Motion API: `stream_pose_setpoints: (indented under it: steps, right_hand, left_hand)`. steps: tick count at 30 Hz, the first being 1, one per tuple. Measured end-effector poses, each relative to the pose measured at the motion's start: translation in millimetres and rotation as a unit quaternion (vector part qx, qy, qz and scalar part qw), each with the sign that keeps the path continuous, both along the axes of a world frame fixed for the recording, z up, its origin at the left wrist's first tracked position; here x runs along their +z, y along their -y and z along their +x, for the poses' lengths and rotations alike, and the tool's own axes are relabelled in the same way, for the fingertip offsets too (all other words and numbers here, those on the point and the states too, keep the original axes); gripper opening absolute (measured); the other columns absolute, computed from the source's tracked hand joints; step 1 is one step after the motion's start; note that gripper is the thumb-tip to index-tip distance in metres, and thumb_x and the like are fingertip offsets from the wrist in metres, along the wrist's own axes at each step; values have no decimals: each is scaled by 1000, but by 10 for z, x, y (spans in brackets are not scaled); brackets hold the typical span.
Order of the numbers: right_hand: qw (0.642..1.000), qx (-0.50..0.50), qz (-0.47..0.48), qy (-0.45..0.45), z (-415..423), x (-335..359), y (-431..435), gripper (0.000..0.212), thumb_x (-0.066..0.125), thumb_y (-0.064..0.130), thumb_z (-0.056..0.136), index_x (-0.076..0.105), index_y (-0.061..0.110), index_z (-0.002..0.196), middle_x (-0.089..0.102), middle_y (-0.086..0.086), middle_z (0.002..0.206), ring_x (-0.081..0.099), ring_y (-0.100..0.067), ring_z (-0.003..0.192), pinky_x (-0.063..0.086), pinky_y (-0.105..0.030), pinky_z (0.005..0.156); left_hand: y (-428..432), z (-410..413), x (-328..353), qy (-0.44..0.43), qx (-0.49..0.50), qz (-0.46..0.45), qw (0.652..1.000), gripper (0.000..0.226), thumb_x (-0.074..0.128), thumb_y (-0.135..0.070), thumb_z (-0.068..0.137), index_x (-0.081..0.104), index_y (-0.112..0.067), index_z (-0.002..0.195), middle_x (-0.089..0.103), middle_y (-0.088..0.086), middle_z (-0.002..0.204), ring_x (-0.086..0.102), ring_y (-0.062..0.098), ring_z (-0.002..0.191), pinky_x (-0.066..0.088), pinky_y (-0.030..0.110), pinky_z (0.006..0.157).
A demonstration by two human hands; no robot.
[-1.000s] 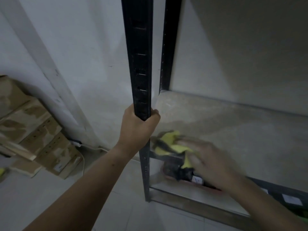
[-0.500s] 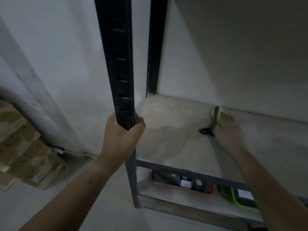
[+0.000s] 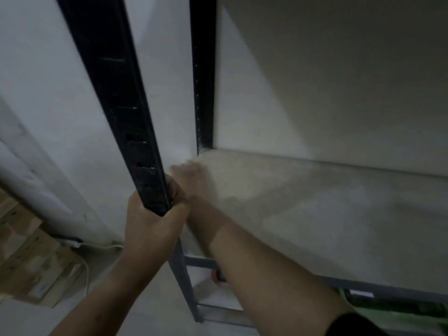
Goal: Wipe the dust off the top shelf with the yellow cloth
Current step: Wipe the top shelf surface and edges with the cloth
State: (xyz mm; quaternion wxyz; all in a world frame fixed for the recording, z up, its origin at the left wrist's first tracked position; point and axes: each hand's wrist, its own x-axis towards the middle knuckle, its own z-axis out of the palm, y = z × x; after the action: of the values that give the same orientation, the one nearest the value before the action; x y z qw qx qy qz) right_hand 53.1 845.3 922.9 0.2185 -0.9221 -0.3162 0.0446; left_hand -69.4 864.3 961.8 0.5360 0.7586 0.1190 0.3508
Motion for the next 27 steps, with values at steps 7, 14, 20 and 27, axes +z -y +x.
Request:
stream_pose_setpoints:
  steps: [7, 14, 20, 27]
  right_hand:
    - [981, 38, 184, -40, 105, 277, 412, 23, 50, 18, 86, 60, 15, 106, 66, -11, 100, 62, -33, 94, 48, -36, 75]
    - [967, -222, 74, 96, 1390, 413, 2476, 45, 61, 31, 86, 53, 21, 129, 58, -14, 128, 60, -31, 110, 51, -40, 85]
    - [972, -209, -84, 73, 1518, -59, 3125, 33, 52, 42, 91, 59, 29, 121, 57, -16, 109, 60, -26, 82, 46, -16, 72]
    - [955, -286, -62, 48, 1430, -244, 2750, 44, 44, 34, 88, 51, 15, 127, 50, -10, 117, 54, -36, 101, 46, -40, 90]
  left_hand:
    - [19, -44, 65, -9, -7, 26, 1000, 26, 53, -11, 81, 47, 13, 75, 45, 33, 70, 45, 33, 61, 35, 18, 48]
    - [55, -56, 103, -24, 1, 20, 1000, 22, 57, -3, 86, 47, 13, 74, 47, 34, 72, 47, 23, 55, 38, 17, 47]
    - [62, -42, 101, -42, 17, 44, 998, 18, 54, 11, 91, 47, 13, 74, 48, 36, 74, 47, 16, 56, 37, 15, 49]
    - [3, -8, 30, -30, 12, 59, 998, 14, 51, 10, 86, 49, 12, 73, 50, 33, 73, 47, 23, 61, 37, 18, 52]
